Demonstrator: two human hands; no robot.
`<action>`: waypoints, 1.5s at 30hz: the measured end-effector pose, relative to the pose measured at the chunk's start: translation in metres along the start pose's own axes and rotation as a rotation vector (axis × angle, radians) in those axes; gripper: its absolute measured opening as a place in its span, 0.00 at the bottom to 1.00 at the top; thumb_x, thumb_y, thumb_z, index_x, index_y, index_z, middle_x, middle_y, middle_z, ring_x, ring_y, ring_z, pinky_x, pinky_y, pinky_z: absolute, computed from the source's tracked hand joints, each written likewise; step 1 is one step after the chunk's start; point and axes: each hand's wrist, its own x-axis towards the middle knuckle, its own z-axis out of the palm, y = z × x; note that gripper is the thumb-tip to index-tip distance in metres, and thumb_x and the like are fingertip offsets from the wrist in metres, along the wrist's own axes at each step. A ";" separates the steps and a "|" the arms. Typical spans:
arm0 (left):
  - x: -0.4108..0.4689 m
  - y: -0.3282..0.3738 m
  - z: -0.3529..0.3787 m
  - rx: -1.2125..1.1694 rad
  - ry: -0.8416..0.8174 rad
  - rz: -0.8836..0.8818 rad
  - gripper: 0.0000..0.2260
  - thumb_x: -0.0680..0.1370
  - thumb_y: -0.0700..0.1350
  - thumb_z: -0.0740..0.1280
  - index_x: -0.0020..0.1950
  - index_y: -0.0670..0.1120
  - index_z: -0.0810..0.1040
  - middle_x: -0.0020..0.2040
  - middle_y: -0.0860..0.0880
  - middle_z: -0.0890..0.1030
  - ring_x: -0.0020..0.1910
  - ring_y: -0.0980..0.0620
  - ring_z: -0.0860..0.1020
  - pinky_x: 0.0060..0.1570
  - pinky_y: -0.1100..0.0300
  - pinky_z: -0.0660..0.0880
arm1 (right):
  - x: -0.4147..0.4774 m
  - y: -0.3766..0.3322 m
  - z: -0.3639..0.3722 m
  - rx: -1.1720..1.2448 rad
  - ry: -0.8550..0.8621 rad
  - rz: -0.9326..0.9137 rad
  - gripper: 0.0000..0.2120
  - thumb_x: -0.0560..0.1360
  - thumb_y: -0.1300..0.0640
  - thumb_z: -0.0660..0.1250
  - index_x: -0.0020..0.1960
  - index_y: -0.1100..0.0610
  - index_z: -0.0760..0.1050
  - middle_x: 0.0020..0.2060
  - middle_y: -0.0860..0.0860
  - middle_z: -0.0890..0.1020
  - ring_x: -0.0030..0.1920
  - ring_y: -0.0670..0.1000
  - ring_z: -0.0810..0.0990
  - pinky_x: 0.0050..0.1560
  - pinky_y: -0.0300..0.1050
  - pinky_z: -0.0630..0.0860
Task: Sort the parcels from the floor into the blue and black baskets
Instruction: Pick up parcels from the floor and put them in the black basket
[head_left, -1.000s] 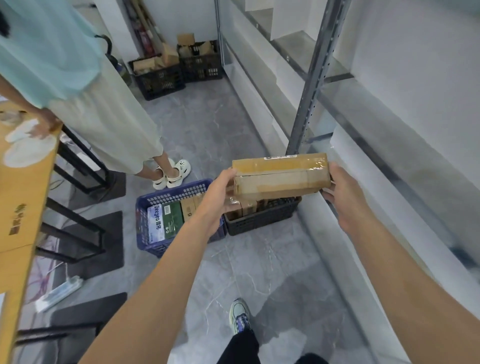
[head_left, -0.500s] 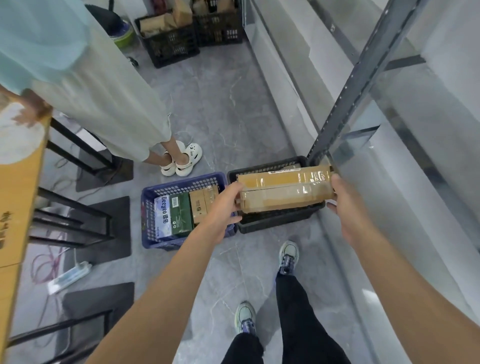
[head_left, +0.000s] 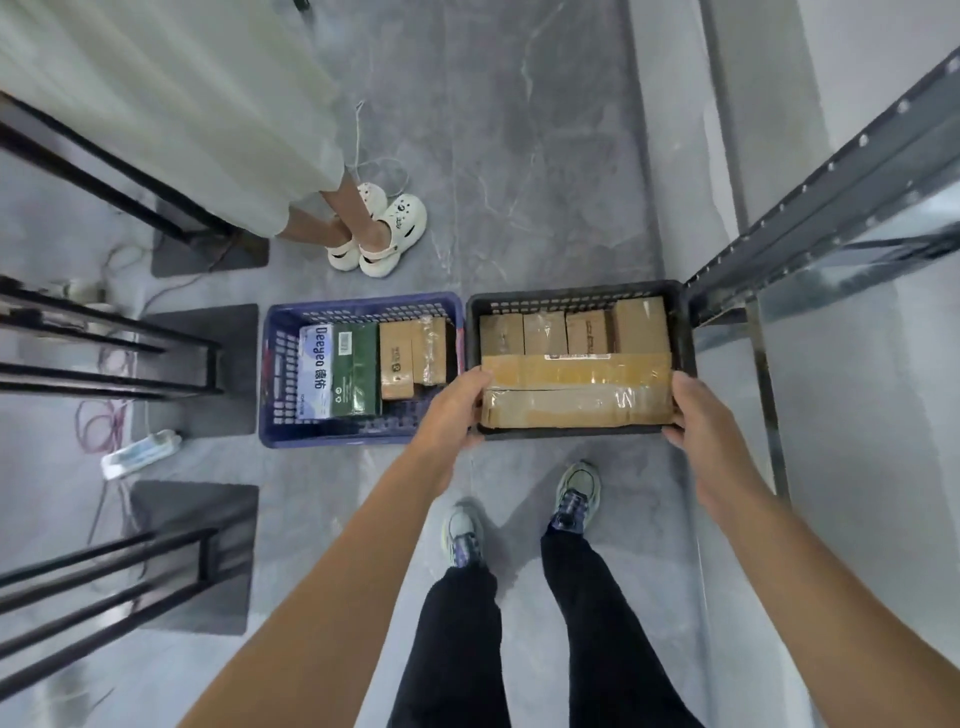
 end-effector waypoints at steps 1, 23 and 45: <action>0.014 -0.005 0.003 -0.014 0.016 -0.025 0.15 0.83 0.57 0.64 0.65 0.52 0.80 0.60 0.50 0.83 0.60 0.48 0.80 0.61 0.49 0.76 | 0.012 0.005 0.001 -0.015 -0.014 0.010 0.15 0.85 0.43 0.56 0.64 0.44 0.78 0.63 0.48 0.82 0.67 0.50 0.78 0.74 0.57 0.70; 0.308 -0.149 0.035 0.326 0.010 -0.275 0.44 0.65 0.71 0.58 0.79 0.56 0.67 0.74 0.49 0.72 0.73 0.43 0.69 0.74 0.40 0.65 | 0.252 0.170 0.076 -0.391 -0.091 0.216 0.24 0.85 0.48 0.62 0.79 0.53 0.68 0.68 0.49 0.76 0.65 0.48 0.72 0.63 0.48 0.66; 0.415 -0.176 0.054 0.408 0.045 -0.442 0.32 0.83 0.56 0.62 0.83 0.43 0.58 0.78 0.43 0.67 0.75 0.42 0.68 0.69 0.51 0.66 | 0.360 0.215 0.124 -0.613 -0.141 0.339 0.20 0.83 0.52 0.66 0.73 0.57 0.73 0.63 0.54 0.77 0.62 0.56 0.75 0.59 0.49 0.68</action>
